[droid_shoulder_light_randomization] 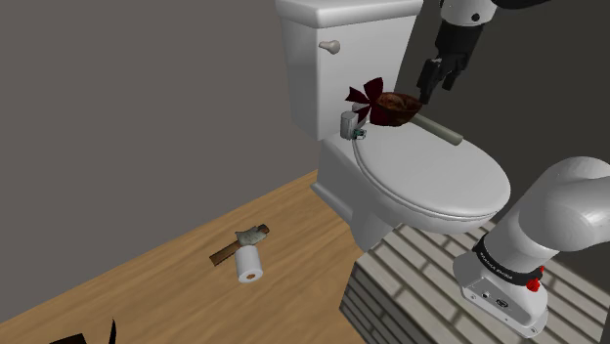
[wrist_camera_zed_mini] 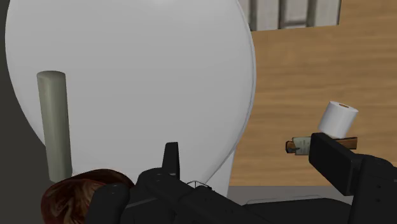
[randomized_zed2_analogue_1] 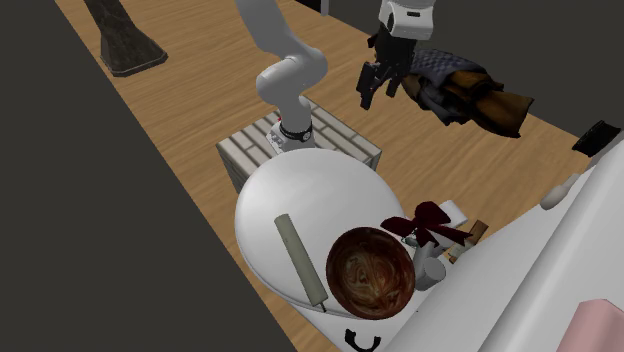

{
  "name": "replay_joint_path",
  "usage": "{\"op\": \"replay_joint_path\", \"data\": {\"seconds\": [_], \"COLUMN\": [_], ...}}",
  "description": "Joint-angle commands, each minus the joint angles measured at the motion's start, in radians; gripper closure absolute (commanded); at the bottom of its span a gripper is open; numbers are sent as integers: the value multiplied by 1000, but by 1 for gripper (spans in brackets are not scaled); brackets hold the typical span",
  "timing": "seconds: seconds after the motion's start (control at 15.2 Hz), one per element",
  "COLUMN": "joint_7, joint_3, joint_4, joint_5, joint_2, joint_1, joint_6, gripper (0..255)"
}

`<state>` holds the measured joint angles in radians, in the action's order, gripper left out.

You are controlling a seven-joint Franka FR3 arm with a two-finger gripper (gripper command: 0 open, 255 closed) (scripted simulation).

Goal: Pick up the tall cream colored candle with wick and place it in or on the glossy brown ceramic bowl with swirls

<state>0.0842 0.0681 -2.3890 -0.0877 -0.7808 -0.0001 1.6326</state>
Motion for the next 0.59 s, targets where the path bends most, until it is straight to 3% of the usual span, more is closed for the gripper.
{"op": "replay_joint_path", "data": {"seconds": [0.0,0.53], "joint_7": [0,-81], "joint_3": [0,-132], "joint_4": [0,-65], "joint_5": [0,-84], "joint_2": [0,118], "joint_1": [0,-78], "joint_6": [0,189], "gripper": [0,0]}}
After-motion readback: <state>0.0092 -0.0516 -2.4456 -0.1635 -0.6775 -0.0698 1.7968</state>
